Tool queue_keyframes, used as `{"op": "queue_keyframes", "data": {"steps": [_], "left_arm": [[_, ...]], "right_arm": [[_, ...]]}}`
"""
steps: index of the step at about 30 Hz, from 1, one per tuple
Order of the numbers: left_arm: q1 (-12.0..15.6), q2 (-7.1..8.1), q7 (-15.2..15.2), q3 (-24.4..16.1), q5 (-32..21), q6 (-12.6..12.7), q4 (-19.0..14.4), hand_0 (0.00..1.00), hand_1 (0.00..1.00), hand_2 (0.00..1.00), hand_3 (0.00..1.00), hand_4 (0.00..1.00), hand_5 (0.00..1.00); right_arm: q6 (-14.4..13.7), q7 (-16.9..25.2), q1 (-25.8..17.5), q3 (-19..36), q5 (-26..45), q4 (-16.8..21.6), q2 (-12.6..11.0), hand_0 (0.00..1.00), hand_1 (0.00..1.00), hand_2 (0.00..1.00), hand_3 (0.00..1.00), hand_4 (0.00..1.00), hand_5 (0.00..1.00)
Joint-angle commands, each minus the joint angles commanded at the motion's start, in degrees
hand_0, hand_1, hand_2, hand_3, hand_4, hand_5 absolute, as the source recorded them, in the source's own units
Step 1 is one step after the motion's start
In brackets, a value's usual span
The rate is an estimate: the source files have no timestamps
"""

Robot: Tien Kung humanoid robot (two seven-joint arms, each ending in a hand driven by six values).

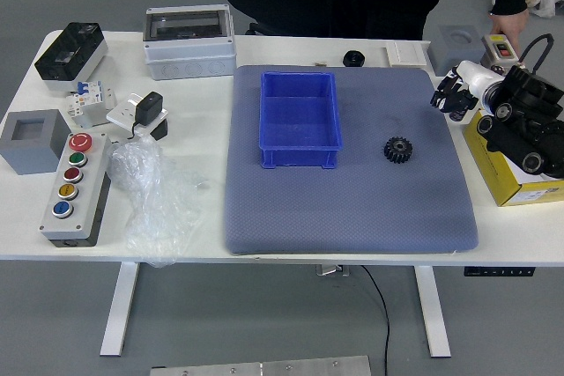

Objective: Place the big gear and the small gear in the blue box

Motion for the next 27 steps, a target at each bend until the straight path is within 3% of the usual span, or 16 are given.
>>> {"op": "queue_keyframes", "data": {"steps": [17,27], "left_arm": [[1.0,0.52,0.0,-0.9,0.1,0.0,0.1,0.894,0.883,0.883,0.864,0.666,0.349],[1.7,0.83,0.0,-0.9,-0.2,0.0,0.2,0.894,0.883,0.882,0.863,0.665,0.349]], "right_arm": [[1.4,-4.2,0.1,5.3,-9.6,11.8,-3.2,0.421,0.341,0.469,0.635,0.465,0.012],[2.4,-6.5,0.5,6.2,-14.1,19.9,-3.0,0.42,0.341,0.469,0.634,0.464,0.012]]}}
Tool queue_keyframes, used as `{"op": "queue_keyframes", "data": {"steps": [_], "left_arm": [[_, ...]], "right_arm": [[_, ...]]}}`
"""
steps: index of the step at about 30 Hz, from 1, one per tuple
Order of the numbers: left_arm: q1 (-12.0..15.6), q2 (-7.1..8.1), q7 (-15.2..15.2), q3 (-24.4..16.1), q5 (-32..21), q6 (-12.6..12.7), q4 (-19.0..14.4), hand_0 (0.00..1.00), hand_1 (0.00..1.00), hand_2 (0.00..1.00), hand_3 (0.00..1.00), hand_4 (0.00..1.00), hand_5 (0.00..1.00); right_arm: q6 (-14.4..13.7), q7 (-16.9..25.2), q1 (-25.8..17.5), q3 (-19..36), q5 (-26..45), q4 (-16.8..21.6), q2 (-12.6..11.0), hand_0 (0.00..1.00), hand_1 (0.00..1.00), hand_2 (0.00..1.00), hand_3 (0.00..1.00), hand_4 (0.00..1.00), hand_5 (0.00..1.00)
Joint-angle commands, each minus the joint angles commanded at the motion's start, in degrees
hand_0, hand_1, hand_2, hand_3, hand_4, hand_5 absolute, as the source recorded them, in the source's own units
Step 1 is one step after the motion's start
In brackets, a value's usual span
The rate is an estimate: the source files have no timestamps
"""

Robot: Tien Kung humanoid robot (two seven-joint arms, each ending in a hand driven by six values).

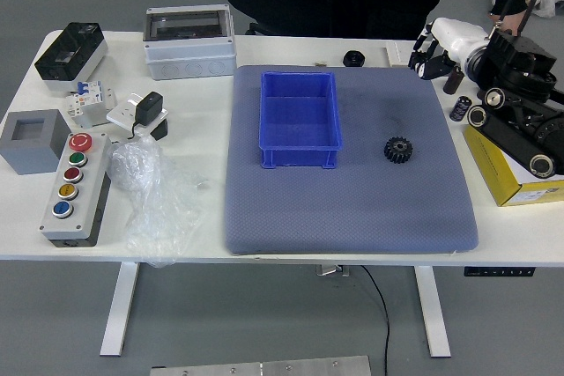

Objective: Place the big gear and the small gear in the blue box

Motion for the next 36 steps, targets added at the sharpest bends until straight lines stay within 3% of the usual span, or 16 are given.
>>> {"op": "queue_keyframes", "data": {"steps": [10,15,36], "left_arm": [[0.5,0.07,0.0,0.2,-0.1,0.0,0.0,0.894,0.883,0.883,0.864,0.665,0.349],[0.7,0.08,0.0,0.5,-0.2,0.0,0.0,0.894,0.883,0.883,0.864,0.665,0.349],[0.3,-1.11,0.0,2.6,-0.9,0.1,0.1,0.894,0.883,0.883,0.864,0.665,0.349]], "right_arm": [[0.7,-1.5,0.4,-0.3,-2.7,6.2,2.9,0.425,0.342,0.47,0.636,0.464,0.014],[0.6,-1.6,0.6,-0.5,-3.2,7.2,5.0,0.425,0.342,0.472,0.636,0.463,0.015],[-2.4,0.7,-1.5,-0.7,-0.9,-0.3,16.4,0.424,0.345,0.472,0.638,0.462,0.018]]}}
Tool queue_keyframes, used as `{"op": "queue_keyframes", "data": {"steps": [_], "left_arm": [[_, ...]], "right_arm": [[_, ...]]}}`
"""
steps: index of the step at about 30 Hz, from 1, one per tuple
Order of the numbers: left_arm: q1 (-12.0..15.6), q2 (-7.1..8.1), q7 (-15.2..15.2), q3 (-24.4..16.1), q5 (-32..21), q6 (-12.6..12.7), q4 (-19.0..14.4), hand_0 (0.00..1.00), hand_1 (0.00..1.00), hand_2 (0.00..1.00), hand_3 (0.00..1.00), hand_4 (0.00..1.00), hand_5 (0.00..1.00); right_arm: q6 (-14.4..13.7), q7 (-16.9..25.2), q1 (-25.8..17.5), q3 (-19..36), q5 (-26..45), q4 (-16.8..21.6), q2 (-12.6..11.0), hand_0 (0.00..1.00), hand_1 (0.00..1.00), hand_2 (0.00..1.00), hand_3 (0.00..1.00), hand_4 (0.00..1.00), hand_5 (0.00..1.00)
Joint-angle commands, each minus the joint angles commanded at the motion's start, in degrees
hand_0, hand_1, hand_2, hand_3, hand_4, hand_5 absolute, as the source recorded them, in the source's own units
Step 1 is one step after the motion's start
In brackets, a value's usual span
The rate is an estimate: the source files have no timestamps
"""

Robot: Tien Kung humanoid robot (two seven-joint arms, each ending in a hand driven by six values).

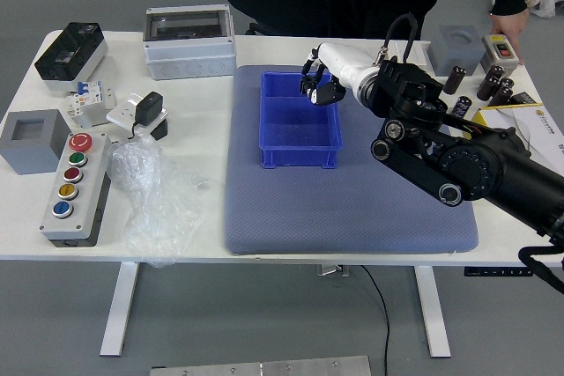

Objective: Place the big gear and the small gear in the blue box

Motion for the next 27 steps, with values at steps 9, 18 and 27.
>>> {"op": "queue_keyframes", "data": {"steps": [9,18,27], "left_arm": [[-0.2,-0.16,0.0,0.1,0.1,0.0,0.0,0.894,0.883,0.883,0.864,0.665,0.349],[-0.3,-0.22,0.0,-0.1,0.1,0.0,0.0,0.894,0.883,0.883,0.864,0.665,0.349],[-0.3,-0.18,0.0,-0.1,0.1,0.0,0.0,0.894,0.883,0.883,0.864,0.665,0.349]], "right_arm": [[0.4,0.8,-0.5,-0.7,1.9,-1.8,1.1,0.468,0.36,0.484,0.641,0.493,0.041],[2.1,1.1,-0.6,-0.6,3.8,-2.4,1.0,0.437,0.38,0.501,0.633,0.588,0.125],[3.6,1.3,-0.4,0.2,5.1,-2.4,0.9,0.365,0.445,0.57,0.69,0.791,0.319]]}}
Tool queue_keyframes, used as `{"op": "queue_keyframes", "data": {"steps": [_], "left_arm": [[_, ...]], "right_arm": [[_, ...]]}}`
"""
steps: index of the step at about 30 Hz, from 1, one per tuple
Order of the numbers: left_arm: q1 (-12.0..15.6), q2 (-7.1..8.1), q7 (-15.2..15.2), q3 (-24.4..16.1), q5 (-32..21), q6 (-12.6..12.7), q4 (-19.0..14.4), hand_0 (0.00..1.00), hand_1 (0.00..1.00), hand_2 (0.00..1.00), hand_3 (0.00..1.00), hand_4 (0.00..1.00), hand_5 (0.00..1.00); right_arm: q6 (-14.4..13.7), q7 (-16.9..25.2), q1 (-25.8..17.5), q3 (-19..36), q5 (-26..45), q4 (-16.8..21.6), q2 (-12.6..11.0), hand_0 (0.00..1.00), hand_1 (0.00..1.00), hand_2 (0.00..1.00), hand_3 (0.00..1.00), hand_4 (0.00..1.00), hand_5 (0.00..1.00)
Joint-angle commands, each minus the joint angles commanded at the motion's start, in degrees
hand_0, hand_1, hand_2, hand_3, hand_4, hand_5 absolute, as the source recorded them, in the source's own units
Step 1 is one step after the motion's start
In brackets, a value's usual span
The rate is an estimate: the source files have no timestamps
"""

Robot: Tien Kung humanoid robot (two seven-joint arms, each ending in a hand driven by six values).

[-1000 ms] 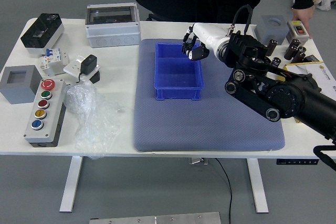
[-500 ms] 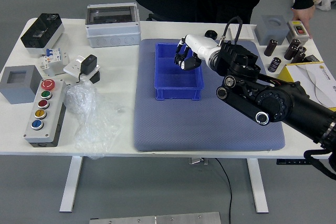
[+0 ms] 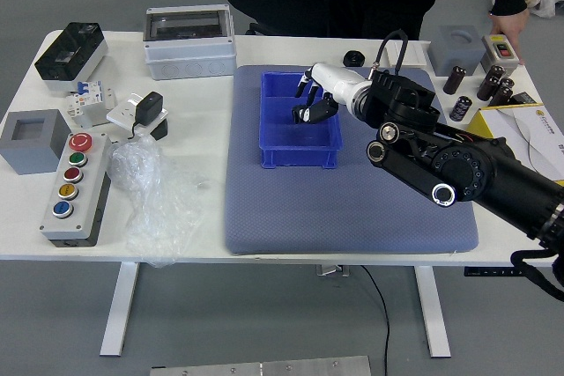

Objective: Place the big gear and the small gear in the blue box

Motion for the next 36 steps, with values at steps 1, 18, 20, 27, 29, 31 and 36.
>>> {"op": "queue_keyframes", "data": {"steps": [1,18,20,27,29,31,36], "left_arm": [[0.0,0.0,0.0,0.0,0.0,0.0,0.0,0.894,0.883,0.883,0.864,0.665,0.349],[0.6,0.66,0.0,-1.0,0.3,0.0,0.0,0.894,0.883,0.883,0.864,0.665,0.349],[0.6,0.79,0.0,-1.2,0.4,0.0,0.0,0.894,0.883,0.883,0.864,0.665,0.349],[0.8,1.17,0.0,-1.8,0.8,0.0,0.0,0.894,0.883,0.883,0.865,0.665,0.349],[0.8,1.24,0.0,-1.9,0.8,0.0,0.0,0.894,0.883,0.883,0.865,0.665,0.349],[0.8,1.29,0.0,-1.9,0.8,0.0,0.0,0.894,0.883,0.883,0.864,0.665,0.351],[0.8,1.35,0.0,-2.1,0.9,0.0,-0.1,0.894,0.884,0.882,0.864,0.664,0.349]], "right_arm": [[0.1,0.0,0.0,0.1,0.1,0.0,0.0,0.365,0.445,0.57,0.69,0.791,0.319],[2.7,-2.7,-0.3,3.1,-2.4,6.6,-5.5,0.397,0.467,0.599,0.692,0.845,0.396],[3.8,-3.6,-0.4,3.6,-2.9,8.2,-6.9,0.397,0.467,0.599,0.692,0.845,0.396],[7.9,-6.2,-1.3,4.9,-3.4,12.6,-11.4,0.396,0.471,0.603,0.69,0.836,0.397],[8.8,-6.5,-1.6,5.2,-3.2,13.0,-12.2,0.396,0.471,0.603,0.69,0.836,0.397],[9.5,-6.7,-1.9,5.4,-2.9,13.0,-13.0,0.395,0.471,0.607,0.69,0.828,0.4],[11.1,-6.7,-2.8,5.8,-1.9,11.8,-14.6,0.395,0.473,0.613,0.691,0.826,0.409]]}}
